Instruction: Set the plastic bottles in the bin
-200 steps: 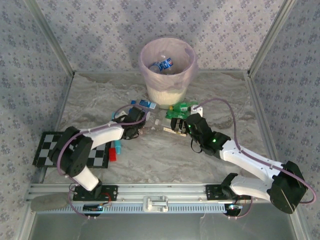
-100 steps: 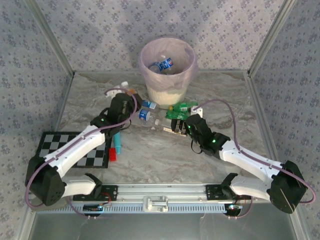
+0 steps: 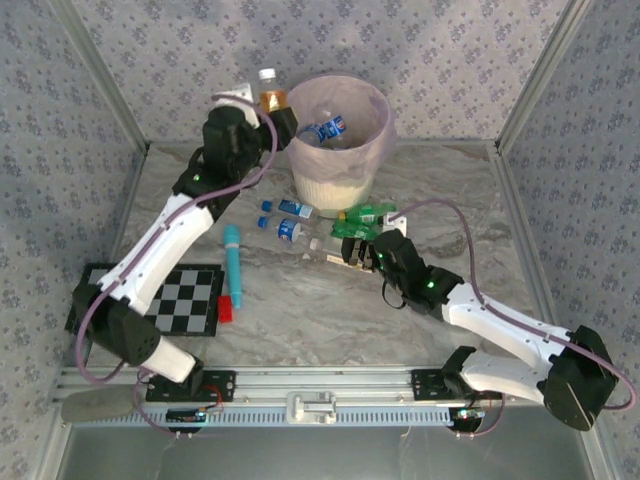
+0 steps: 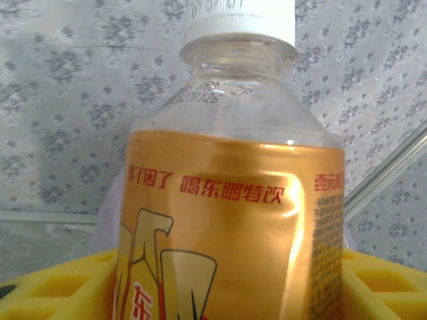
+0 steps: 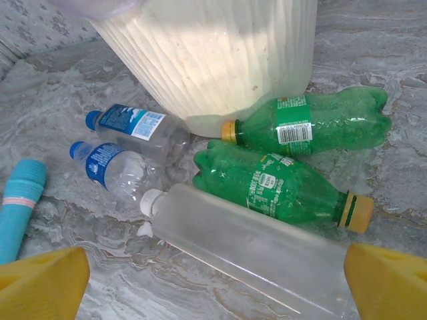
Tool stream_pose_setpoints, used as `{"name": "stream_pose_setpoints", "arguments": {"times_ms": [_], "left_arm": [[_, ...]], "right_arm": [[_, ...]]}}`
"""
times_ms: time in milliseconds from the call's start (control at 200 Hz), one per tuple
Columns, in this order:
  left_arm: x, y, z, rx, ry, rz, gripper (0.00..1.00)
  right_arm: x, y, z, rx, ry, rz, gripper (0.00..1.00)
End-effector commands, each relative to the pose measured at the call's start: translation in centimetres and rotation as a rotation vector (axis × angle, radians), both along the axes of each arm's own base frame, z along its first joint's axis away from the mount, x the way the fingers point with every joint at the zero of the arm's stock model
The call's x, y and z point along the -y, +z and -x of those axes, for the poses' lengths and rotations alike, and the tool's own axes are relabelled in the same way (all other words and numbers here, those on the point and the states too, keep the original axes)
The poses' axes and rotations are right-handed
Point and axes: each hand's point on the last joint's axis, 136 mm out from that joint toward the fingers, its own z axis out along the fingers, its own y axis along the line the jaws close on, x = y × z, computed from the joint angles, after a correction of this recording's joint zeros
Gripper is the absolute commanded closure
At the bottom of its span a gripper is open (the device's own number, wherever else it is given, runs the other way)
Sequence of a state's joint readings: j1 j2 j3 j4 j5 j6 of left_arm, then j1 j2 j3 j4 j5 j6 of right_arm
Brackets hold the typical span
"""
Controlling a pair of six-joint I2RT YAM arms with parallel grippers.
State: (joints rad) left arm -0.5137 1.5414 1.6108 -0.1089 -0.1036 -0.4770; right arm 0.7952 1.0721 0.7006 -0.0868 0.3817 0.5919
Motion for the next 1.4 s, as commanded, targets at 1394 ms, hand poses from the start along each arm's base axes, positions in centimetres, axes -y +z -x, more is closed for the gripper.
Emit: {"name": "stream_pose_setpoints", "arguments": {"times_ms": [1394], "left_arm": [[7.9, 2.5, -0.6, -0.06, -0.36, -0.087, 0.02]], "right_arm": [[0.5, -2.3, 0.4, -0.122, 0.101, 0.275, 0.0]]}}
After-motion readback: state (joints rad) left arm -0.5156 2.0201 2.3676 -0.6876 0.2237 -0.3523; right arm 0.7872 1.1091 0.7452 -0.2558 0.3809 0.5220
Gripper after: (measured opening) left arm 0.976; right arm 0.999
